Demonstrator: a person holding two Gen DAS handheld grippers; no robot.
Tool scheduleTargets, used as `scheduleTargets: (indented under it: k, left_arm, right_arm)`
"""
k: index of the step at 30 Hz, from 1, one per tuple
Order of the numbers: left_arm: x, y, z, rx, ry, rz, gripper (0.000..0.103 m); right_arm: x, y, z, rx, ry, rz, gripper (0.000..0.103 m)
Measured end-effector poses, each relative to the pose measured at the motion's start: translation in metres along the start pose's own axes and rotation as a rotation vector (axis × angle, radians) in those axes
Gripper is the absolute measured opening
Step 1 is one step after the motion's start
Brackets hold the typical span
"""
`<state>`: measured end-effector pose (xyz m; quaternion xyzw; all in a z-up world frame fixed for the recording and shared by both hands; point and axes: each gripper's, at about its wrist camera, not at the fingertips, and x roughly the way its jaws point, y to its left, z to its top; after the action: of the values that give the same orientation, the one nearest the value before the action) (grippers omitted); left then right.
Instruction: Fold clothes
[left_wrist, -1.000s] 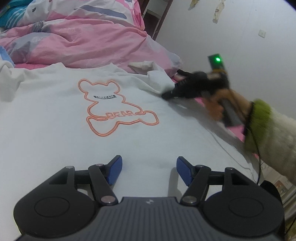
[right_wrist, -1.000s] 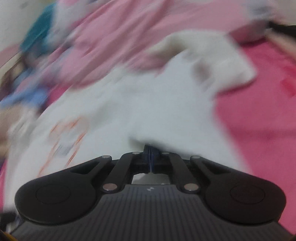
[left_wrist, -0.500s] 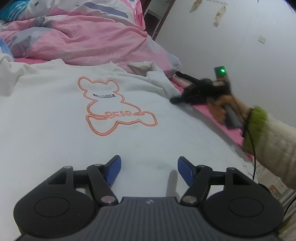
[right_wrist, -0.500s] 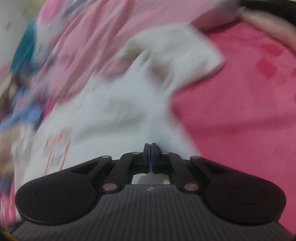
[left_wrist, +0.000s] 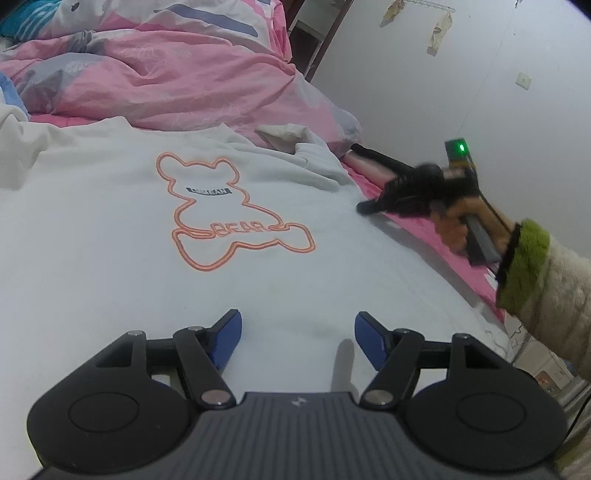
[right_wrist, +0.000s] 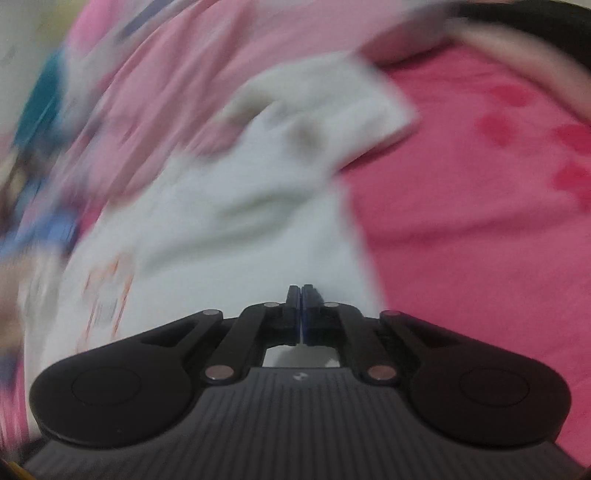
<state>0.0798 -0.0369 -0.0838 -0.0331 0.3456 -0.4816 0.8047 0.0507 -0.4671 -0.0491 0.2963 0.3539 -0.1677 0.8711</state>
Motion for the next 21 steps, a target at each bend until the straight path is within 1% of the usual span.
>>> scheduleTargets:
  k: [1, 2, 3, 5, 6, 7, 8, 10, 11, 12, 14, 15, 16, 18, 20, 21]
  left_arm:
    - [0.000, 0.000, 0.000, -0.001, -0.001, 0.000, 0.069]
    - [-0.001, 0.000, 0.000, -0.003, -0.002, -0.001, 0.069]
    - [-0.001, 0.001, 0.000, -0.004, -0.003, -0.002, 0.069]
    - [-0.001, 0.001, 0.000, -0.007, -0.004, -0.004, 0.069]
    - [-0.002, 0.001, 0.000, -0.008, -0.004, -0.005, 0.069]
    - [-0.002, 0.002, 0.000, -0.010, -0.005, -0.007, 0.069]
    - [-0.002, 0.002, 0.000, -0.011, -0.005, -0.008, 0.069]
    - [-0.003, 0.002, 0.001, -0.013, -0.007, -0.009, 0.069]
    - [-0.003, 0.001, 0.000, -0.010, -0.008, -0.005, 0.069]
    - [-0.003, 0.001, 0.000, -0.007, -0.010, -0.002, 0.069]
    - [-0.006, 0.001, 0.001, -0.011, -0.015, 0.010, 0.069]
    - [-0.007, 0.001, 0.001, -0.015, -0.017, 0.016, 0.069]
    - [-0.011, 0.002, 0.002, -0.018, -0.024, 0.024, 0.069]
    - [-0.024, 0.006, 0.006, -0.024, -0.056, 0.042, 0.069]
    - [-0.038, 0.013, 0.008, -0.041, -0.082, 0.051, 0.069]
    - [-0.044, 0.016, 0.008, -0.049, -0.088, 0.064, 0.069]
  right_arm:
    - [-0.003, 0.007, 0.003, -0.014, -0.013, -0.006, 0.006]
    - [-0.006, 0.019, 0.001, -0.050, -0.011, 0.028, 0.006]
    - [-0.007, 0.034, -0.003, -0.091, 0.009, 0.064, 0.006]
    - [0.000, 0.070, -0.019, -0.183, 0.102, 0.149, 0.007]
    - [0.006, 0.087, -0.027, -0.227, 0.147, 0.180, 0.007]
    - [0.016, 0.102, -0.035, -0.271, 0.186, 0.187, 0.007]
    - [0.029, 0.114, -0.040, -0.307, 0.203, 0.182, 0.007]
    - [0.054, 0.128, -0.035, -0.340, 0.176, 0.166, 0.006]
    - [0.065, 0.128, -0.024, -0.327, 0.142, 0.159, 0.004]
    - [0.073, 0.127, -0.012, -0.304, 0.111, 0.132, 0.003]
    - [0.084, 0.126, 0.009, -0.259, 0.063, 0.048, 0.004]
    - [0.083, 0.128, 0.015, -0.238, 0.056, 0.017, 0.007]
    - [0.077, 0.131, 0.017, -0.220, 0.060, 0.019, 0.009]
    - [0.055, 0.145, 0.008, -0.247, 0.097, 0.104, 0.009]
    - [0.031, 0.169, -0.017, -0.324, 0.167, 0.199, 0.009]
    - [0.024, 0.181, -0.031, -0.366, 0.204, 0.234, 0.009]
